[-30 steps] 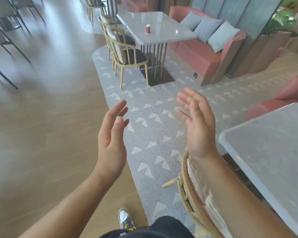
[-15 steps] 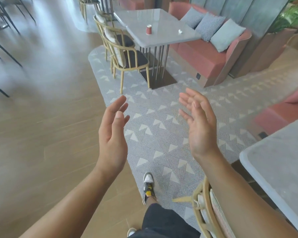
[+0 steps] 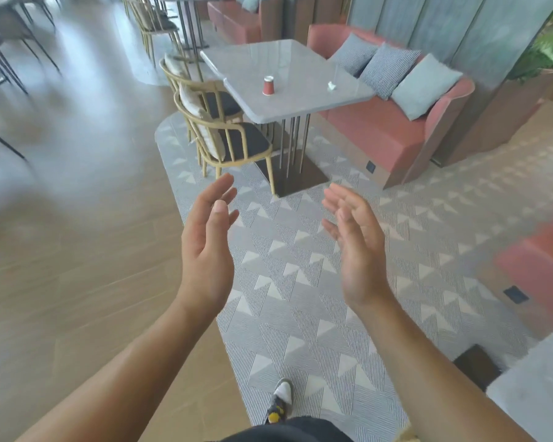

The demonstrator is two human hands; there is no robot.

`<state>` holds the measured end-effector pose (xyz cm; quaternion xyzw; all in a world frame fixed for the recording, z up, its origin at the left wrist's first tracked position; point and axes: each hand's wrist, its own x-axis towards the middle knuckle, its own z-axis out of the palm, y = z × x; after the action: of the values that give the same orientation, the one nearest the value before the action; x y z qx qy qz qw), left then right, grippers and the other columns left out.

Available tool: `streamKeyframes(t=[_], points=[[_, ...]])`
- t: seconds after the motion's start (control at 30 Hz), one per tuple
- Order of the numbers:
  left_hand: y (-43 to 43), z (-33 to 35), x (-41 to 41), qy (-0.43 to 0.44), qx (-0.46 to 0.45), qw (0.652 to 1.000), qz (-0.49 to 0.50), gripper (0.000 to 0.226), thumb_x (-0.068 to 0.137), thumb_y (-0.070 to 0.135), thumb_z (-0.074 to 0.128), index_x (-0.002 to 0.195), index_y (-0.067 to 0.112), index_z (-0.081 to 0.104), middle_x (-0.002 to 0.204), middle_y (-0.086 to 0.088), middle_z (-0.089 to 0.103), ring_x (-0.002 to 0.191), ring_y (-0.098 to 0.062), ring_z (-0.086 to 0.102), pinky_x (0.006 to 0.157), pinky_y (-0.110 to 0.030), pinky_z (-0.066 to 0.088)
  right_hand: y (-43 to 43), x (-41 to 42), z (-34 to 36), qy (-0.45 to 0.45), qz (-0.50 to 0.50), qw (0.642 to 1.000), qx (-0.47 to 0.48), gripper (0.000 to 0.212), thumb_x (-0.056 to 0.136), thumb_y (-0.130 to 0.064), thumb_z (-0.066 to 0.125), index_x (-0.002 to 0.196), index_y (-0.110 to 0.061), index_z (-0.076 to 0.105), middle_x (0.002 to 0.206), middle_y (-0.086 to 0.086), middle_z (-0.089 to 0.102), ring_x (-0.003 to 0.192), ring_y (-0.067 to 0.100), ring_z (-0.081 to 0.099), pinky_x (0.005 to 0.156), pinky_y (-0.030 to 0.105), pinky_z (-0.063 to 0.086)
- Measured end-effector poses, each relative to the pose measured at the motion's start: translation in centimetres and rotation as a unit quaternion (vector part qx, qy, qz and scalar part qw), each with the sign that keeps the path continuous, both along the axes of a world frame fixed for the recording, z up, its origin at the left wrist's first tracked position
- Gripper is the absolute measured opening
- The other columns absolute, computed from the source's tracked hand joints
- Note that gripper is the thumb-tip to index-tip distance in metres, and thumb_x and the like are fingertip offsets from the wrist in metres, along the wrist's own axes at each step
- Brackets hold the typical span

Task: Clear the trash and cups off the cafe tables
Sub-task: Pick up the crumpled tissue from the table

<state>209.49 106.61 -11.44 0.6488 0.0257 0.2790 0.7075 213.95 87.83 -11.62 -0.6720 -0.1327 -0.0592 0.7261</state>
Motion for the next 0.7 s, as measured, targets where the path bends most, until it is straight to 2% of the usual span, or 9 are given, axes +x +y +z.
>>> streamKeyframes(t=[0.23, 0.47, 0.6, 0.7], points=[[0.6, 0.5, 11.7, 0.004, -0.003, 1.0, -0.007, 0.047, 0.102, 0.043, 0.041, 0.14, 0.024, 0.061, 0.145, 0.009, 0.063, 0.138, -0.014, 0.058, 0.112, -0.045, 0.049, 0.7, 11.5, 1.0, -0.008, -0.006, 1.0, -0.01, 0.054, 0.098, -0.06, 0.053, 0.14, -0.028, 0.061, 0.144, -0.012, 0.065, 0.137, 0.007, 0.058, 0.117, 0.046, 0.048], [2.5, -0.7, 22.8, 0.007, -0.001, 1.0, -0.023, 0.042, 0.105, 0.043, 0.04, 0.138, 0.032, 0.064, 0.144, 0.008, 0.063, 0.138, -0.013, 0.058, 0.111, -0.048, 0.05, 2.1, 21.8, 0.8, -0.011, -0.025, 0.999, -0.028, 0.047, 0.098, -0.063, 0.052, 0.137, -0.037, 0.062, 0.142, -0.014, 0.066, 0.137, 0.007, 0.058, 0.117, 0.053, 0.046], [4.6, -1.3, 30.5, -0.001, -0.008, 0.999, -0.034, 0.042, 0.105, 0.042, 0.039, 0.137, 0.034, 0.064, 0.143, 0.01, 0.064, 0.138, -0.013, 0.058, 0.11, -0.046, 0.05, 4.1, 28.8, 0.3, -0.018, -0.048, 0.998, -0.023, 0.061, 0.093, -0.075, 0.056, 0.137, -0.034, 0.064, 0.142, -0.012, 0.066, 0.138, 0.011, 0.058, 0.118, 0.056, 0.045], [6.7, -1.4, 36.7, -0.006, 0.004, 0.999, -0.041, 0.043, 0.105, 0.042, 0.039, 0.14, 0.031, 0.063, 0.142, 0.008, 0.064, 0.138, -0.013, 0.058, 0.11, -0.045, 0.05, 6.3, 34.6, 0.1, -0.029, -0.062, 0.997, -0.024, 0.06, 0.094, -0.076, 0.056, 0.138, -0.035, 0.064, 0.143, -0.012, 0.065, 0.138, 0.013, 0.058, 0.117, 0.057, 0.044]])
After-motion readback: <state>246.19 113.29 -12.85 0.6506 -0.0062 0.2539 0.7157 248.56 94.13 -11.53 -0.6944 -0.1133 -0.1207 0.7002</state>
